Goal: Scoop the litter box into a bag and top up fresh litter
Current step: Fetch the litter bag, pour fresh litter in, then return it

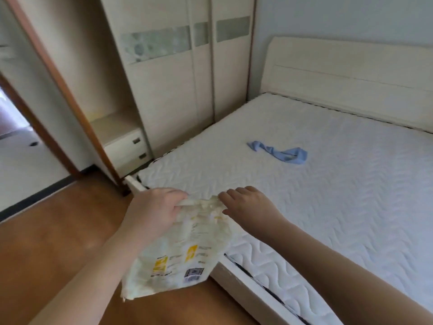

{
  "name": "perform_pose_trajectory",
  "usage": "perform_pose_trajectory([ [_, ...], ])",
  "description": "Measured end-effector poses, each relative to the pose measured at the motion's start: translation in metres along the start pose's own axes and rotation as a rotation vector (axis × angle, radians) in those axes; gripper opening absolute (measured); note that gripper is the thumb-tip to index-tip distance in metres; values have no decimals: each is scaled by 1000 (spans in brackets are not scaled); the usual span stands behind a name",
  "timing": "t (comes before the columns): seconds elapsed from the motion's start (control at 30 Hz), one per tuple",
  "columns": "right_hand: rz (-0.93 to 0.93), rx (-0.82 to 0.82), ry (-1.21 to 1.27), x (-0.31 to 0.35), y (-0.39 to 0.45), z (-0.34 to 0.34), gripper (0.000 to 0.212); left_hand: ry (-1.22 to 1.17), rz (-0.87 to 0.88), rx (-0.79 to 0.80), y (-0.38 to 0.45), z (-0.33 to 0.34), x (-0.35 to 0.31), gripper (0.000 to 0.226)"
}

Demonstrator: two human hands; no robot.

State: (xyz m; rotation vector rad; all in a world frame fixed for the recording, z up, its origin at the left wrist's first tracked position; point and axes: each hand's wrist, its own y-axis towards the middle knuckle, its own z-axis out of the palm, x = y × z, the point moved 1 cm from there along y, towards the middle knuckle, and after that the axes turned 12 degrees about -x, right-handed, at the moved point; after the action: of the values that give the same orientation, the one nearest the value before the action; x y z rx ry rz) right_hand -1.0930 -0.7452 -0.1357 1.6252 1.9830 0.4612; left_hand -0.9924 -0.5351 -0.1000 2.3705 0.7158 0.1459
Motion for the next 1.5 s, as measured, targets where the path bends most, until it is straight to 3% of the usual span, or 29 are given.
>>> perform_pose_trajectory([
  [0.13, -74, -85, 127, 5, 34, 40, 26, 84, -54, -1, -16, 2, 29, 32],
  [0.3, -216, -72, 151, 37, 87, 79, 37, 329, 7, 92, -43, -2, 77, 12],
  [0.43, -263, -72, 245, 77, 131, 118, 40, 402, -36, 93, -68, -1, 144, 33],
  [0.7, -321, -111, 397, 154, 246, 185, 28, 419, -98, 104, -91, -28, 276, 11],
  [0.83, -335, -88, 388, 188, 305, 209, 29, 376, -113, 36, -86, -43, 344, 11],
  [1.0, -362, -82, 383, 214, 373, 240, 35, 392, -140, 88, -72, -50, 412, 15],
  [1.17, -362, -83, 374, 214, 443, 286, 20, 305, -273, 22, -46, -32, 487, 17],
  [1.37, -232, -56, 352, 190, 526, 350, 16, 275, -330, -5, 11, 9, 582, 3],
  [1.5, -174, 25, 370, 171, 578, 385, 15, 267, -367, 56, 51, 35, 637, 17],
])
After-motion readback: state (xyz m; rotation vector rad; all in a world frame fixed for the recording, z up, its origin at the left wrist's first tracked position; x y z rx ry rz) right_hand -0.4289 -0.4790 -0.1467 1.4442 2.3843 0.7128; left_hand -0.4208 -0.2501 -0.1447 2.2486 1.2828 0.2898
